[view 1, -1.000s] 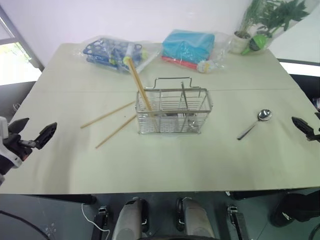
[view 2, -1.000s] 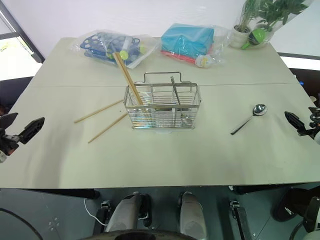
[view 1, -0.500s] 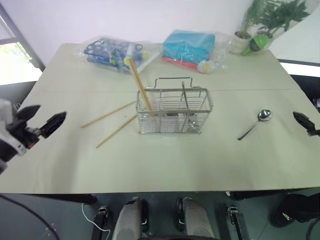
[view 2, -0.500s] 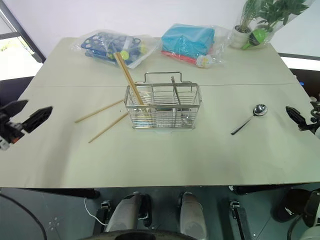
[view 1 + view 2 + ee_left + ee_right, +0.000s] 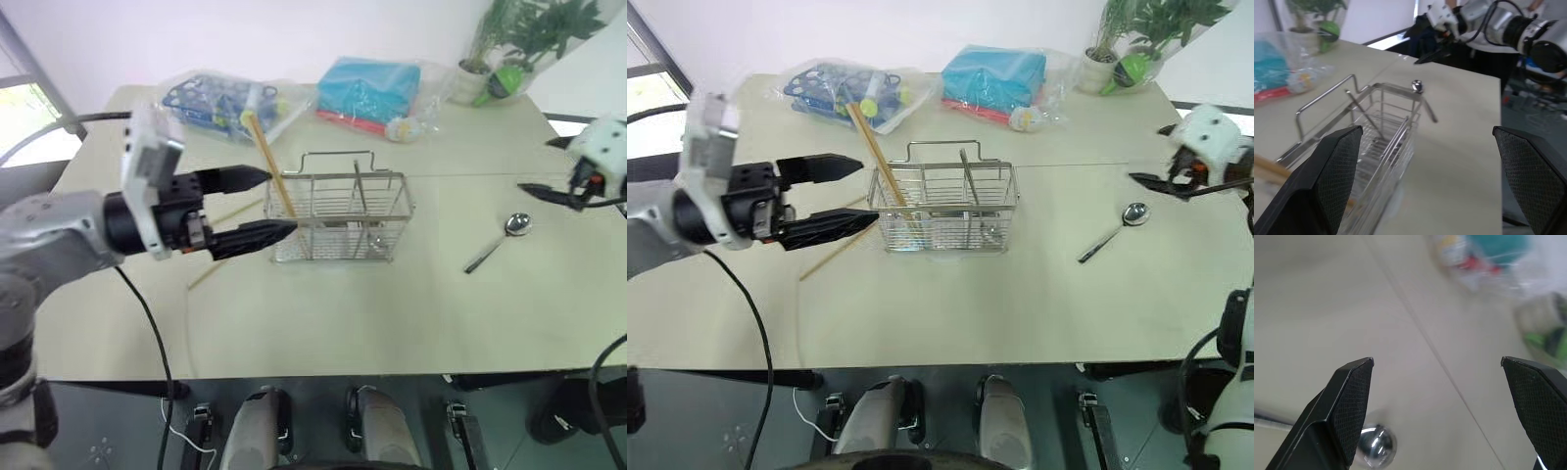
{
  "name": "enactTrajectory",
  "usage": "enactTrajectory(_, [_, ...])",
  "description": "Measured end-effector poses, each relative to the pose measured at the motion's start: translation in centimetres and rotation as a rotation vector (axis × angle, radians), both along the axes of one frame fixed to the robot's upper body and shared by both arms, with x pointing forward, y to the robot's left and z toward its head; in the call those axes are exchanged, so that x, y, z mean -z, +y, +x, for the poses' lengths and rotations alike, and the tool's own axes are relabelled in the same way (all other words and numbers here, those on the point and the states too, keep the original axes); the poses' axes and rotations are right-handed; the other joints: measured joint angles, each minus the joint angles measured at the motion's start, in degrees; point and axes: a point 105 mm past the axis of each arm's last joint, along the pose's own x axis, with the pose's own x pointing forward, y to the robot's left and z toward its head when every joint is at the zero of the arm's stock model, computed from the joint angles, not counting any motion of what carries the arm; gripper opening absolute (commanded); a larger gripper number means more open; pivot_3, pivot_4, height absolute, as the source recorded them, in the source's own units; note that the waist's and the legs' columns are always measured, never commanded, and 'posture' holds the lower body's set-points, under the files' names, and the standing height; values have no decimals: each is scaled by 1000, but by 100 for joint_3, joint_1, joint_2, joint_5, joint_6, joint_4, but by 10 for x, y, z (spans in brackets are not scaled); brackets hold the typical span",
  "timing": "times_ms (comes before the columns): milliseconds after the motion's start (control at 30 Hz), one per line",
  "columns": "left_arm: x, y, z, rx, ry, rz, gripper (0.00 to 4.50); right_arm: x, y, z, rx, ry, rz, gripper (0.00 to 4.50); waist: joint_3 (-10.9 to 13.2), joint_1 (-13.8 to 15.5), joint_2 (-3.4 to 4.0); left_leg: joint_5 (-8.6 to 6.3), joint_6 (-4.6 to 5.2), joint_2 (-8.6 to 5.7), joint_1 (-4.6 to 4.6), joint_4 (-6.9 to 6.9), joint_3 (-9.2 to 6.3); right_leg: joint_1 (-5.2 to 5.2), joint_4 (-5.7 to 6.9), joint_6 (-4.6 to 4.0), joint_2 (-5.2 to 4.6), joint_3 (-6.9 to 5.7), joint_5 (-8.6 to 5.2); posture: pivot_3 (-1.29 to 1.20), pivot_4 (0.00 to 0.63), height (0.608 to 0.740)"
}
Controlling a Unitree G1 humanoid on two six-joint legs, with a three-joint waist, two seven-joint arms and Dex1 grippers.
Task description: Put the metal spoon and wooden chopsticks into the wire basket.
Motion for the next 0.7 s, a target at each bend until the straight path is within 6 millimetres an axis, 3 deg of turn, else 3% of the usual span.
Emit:
enactTrajectory(133, [9,-14,8,70,58,25,4491,18,5,-2,-109,147,-330,4300,2,-19,1,1,-1,-1,-2,-1,3,-4,0,6,-1,2,-4,0,150,715])
enactTrajectory(300, [19,-32,5,161,98,52,4491,29,6,-5,-214,248,-587,4300,4,-37,3,6,-10,1,0,-1,2,-3,1,7,-1,2,-4,0,150,715])
enactTrajectory(433, [30,-38,3,192,126,94,4491,43,5,-8,-274,307,-698,4300,4,-34,3,8,-12,2,0,0,1,-3,4,6,-1,2,-4,0,150,715])
enactTrajectory(700, [24,-45,0,268,95,141,4491,60,22,-4,-382,360,-782,4300,4,-35,4,11,-16,1,2,1,0,-2,6,7,0,2,-4,0,150,715])
